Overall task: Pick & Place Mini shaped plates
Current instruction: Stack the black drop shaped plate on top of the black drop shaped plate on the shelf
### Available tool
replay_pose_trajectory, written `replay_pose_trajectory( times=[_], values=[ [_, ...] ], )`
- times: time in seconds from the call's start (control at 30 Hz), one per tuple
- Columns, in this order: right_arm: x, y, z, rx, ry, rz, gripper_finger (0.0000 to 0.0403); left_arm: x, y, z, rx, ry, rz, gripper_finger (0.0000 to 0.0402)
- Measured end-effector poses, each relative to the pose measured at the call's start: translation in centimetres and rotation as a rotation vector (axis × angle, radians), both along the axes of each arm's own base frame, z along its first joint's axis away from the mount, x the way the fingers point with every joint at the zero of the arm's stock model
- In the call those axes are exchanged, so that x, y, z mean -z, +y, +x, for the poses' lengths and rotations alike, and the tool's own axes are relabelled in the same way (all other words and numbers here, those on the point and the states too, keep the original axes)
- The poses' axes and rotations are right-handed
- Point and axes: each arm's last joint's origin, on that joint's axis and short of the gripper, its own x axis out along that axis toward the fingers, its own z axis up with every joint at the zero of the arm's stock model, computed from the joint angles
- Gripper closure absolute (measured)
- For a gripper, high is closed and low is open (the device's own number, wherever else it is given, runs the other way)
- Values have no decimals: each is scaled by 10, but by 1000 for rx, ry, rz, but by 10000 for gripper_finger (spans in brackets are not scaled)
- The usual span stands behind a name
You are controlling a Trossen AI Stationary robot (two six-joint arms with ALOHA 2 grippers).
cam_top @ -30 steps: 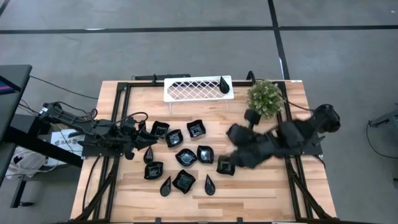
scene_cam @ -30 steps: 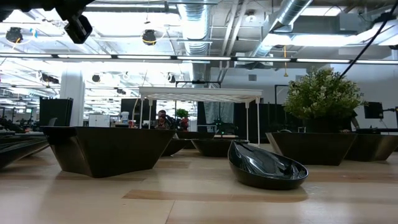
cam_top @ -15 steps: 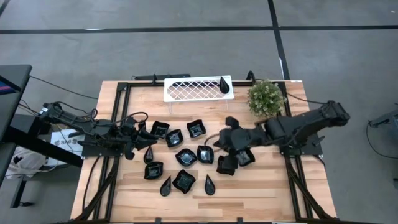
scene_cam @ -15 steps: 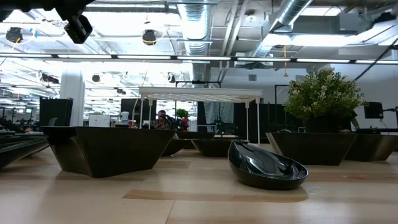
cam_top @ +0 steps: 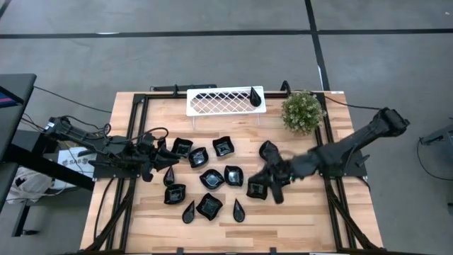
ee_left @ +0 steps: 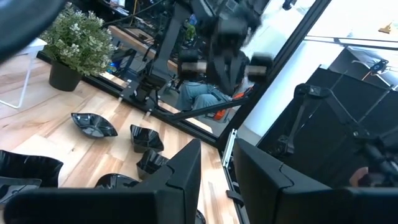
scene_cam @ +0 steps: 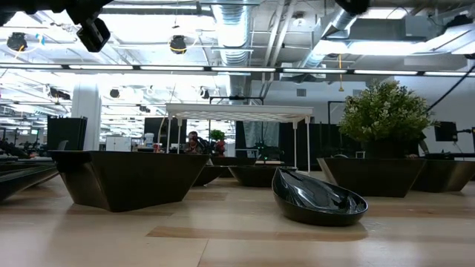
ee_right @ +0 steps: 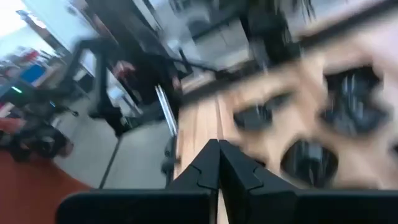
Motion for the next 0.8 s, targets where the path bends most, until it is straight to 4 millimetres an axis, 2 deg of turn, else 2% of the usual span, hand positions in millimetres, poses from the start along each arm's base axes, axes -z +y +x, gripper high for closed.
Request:
replay_pose_trajectory(
  times=[0.27,0.43,0.6,0.8],
  values=[
    [45,45,17,7,174,219,401,0,0,0,0,1,0,305],
    [67,65,27,23,206,324,373,1,0,0,0,7,3,305],
    [94,77,37,42,259,360,341,1,0,0,0,7,3,305],
    [125,97,47,54,345,375,335,1,0,0,2,8,3,305]
  ],
)
